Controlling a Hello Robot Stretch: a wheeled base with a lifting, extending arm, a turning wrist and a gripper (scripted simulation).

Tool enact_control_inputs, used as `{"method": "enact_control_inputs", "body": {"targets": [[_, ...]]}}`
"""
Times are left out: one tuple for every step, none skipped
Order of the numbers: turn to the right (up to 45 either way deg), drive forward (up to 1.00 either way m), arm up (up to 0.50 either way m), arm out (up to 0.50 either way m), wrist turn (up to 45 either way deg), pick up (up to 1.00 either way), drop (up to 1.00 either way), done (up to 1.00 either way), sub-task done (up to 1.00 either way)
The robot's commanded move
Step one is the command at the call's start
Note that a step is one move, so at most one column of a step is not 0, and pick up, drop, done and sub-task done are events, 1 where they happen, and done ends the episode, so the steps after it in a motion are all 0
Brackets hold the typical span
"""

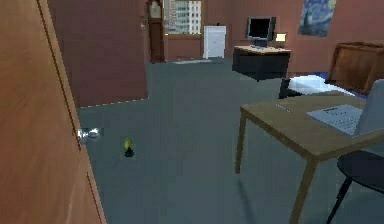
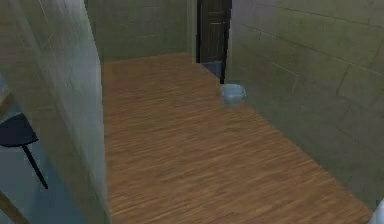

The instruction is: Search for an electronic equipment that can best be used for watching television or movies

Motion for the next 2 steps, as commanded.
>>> {"method": "enact_control_inputs", "body": {"targets": [[45.0,0.0,0.0,0.0,0.0,0.0,0.0,0.0,0.0],[-45.0,0.0,0.0,0.0,0.0,0.0,0.0,0.0,0.0]]}}
